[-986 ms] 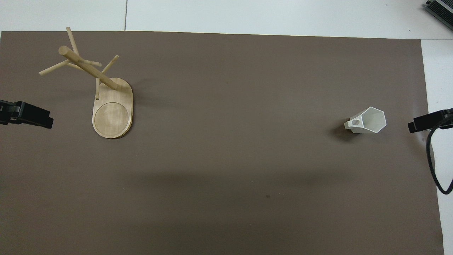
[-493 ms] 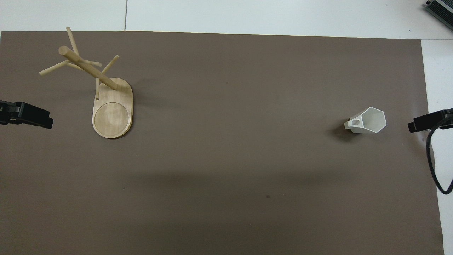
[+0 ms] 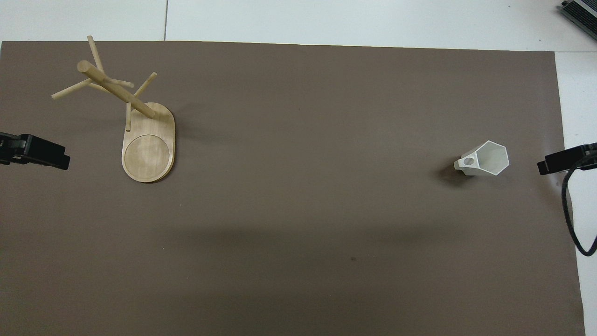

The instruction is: Hang cup on rack

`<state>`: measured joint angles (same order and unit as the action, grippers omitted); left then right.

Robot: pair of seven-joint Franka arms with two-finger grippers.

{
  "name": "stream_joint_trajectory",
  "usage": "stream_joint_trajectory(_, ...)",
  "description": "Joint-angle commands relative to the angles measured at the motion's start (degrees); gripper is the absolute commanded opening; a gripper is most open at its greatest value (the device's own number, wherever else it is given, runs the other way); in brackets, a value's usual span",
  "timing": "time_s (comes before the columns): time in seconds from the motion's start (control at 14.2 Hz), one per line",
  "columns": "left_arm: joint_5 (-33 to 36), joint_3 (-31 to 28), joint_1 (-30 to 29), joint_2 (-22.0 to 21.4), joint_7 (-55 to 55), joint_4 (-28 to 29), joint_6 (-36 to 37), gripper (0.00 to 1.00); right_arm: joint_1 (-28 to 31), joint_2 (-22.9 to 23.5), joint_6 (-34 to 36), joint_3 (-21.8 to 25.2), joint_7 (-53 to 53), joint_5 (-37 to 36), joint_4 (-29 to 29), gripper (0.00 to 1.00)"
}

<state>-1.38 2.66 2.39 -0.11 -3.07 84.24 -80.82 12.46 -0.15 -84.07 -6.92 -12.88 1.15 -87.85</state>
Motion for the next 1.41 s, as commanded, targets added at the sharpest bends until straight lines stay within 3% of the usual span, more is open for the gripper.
stream_joint_trajectory(0.0, 0.94, 0.42, -0.55, -1.47, 0.34, 1.54, -0.13, 1.0, 0.72, -0.64, -0.13, -0.2, -0.39, 1.05, -0.57, 1.0)
stream_joint_trajectory(0.77, 0.94, 0.42, -0.55, -1.47, 0.34, 1.54, -0.13, 1.0, 0.63, -0.73, -0.83, -0.2, -0.22, 1.05, -0.92, 1.0)
stream_joint_trajectory(0.92, 0.94, 0.42, -0.55, -1.47, 0.34, 1.54, -0.13, 1.0, 0.72, -1.86, -4.93, -0.2, -0.3, 0.79, -4.06, 1.0)
stream_joint_trajectory(1.2, 0.94, 0.42, -0.55, -1.47, 0.34, 1.54, -0.04, 1.0, 1.51, -7.13, -17.5, -0.11, -0.39, 0.43, -17.06, 1.0)
stream_joint_trajectory(1.34, 0.94, 0.42, -0.55, -1.47, 0.34, 1.54, -0.04, 1.0, 1.51, -7.15, -20.77, -0.2, -0.31, 0.43, -19.11, 1.0)
